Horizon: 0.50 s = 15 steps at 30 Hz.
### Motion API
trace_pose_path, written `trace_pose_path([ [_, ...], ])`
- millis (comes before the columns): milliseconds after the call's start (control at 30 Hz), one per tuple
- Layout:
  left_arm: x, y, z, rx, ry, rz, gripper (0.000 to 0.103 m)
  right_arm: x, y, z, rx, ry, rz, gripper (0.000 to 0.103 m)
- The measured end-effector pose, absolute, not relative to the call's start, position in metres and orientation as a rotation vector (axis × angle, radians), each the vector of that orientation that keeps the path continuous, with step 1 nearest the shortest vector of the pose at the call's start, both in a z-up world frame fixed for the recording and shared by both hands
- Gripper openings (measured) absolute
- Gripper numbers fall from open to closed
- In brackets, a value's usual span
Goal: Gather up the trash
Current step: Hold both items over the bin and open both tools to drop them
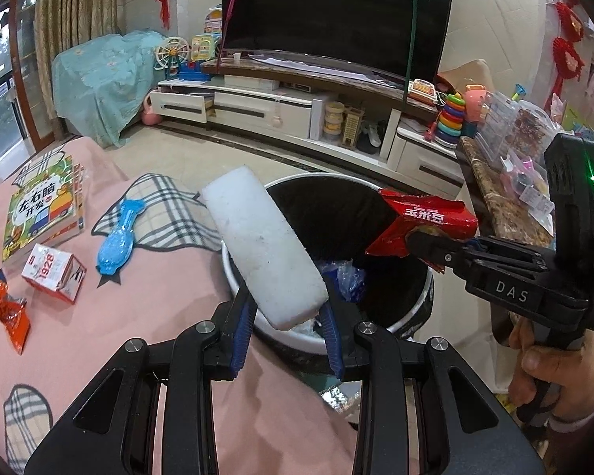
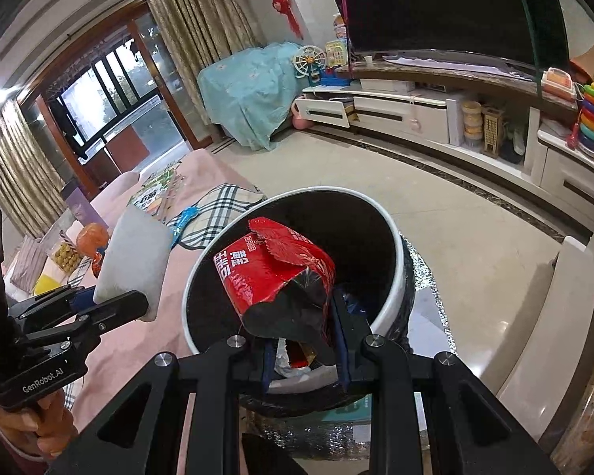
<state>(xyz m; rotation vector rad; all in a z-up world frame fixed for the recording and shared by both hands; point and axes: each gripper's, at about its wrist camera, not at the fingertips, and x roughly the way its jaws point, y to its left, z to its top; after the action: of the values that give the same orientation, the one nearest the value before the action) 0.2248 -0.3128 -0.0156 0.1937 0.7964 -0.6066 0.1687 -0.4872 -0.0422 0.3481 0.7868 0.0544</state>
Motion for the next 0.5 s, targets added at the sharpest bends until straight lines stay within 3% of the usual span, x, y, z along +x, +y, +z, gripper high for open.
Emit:
trace_pose_path([
  [500, 0.246, -0.334, -0.028, 0.198, 0.842, -0.638, 0.03, 0.188, -0.493, -0.046, 0.327, 0.832, 0.046, 0.024],
])
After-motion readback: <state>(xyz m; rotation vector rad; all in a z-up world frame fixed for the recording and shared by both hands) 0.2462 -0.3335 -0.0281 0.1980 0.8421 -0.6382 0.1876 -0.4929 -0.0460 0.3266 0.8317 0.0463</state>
